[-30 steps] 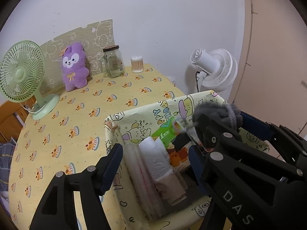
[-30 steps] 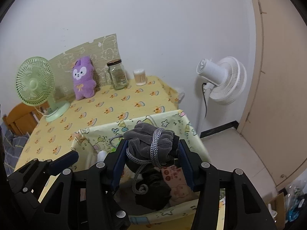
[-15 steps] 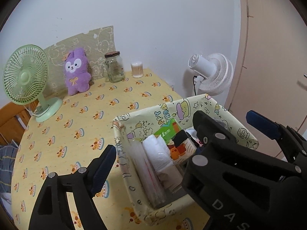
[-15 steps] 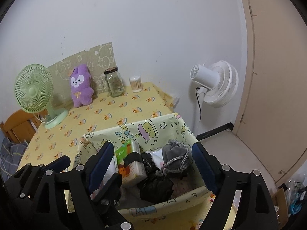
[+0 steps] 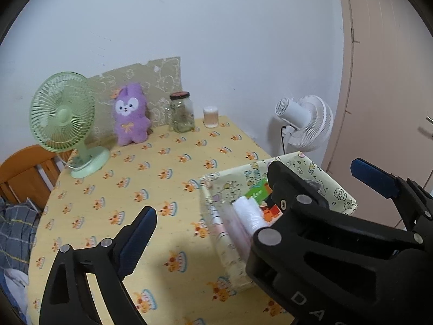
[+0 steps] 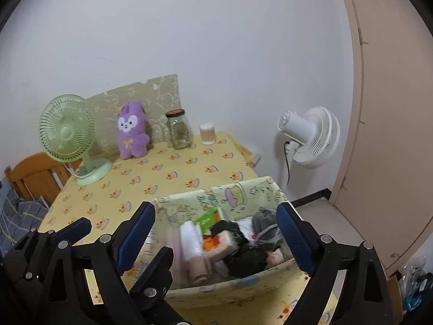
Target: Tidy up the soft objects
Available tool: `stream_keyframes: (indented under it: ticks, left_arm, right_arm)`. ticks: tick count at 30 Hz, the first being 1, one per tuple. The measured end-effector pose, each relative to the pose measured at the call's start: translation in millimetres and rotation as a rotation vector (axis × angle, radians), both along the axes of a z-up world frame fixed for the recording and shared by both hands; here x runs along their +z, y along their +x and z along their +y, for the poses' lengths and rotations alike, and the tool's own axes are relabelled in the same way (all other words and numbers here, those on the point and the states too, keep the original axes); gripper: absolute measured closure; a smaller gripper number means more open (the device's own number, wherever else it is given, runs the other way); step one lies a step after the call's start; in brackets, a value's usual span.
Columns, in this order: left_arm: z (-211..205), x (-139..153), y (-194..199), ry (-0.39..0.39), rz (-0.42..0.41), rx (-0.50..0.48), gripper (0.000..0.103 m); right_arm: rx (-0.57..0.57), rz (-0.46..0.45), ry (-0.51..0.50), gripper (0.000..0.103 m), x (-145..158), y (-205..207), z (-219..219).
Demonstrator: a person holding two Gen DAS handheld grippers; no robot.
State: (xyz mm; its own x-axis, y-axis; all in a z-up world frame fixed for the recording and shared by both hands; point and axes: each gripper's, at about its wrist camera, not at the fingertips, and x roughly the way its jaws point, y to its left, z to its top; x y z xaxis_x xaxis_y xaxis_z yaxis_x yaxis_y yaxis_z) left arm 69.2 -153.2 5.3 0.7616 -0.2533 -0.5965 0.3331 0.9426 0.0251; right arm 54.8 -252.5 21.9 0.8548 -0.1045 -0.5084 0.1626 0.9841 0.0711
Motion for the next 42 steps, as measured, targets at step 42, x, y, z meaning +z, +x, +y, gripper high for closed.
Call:
stream_keyframes:
  ticks: [42]
  left_arm:
    - [168.1, 38.5, -70.7, -0.061, -0.186, 0.355, 0.0]
  right_arm:
    - [0.171, -0.129, -0.048, 0.007, 47.2, -57.4, 99.9]
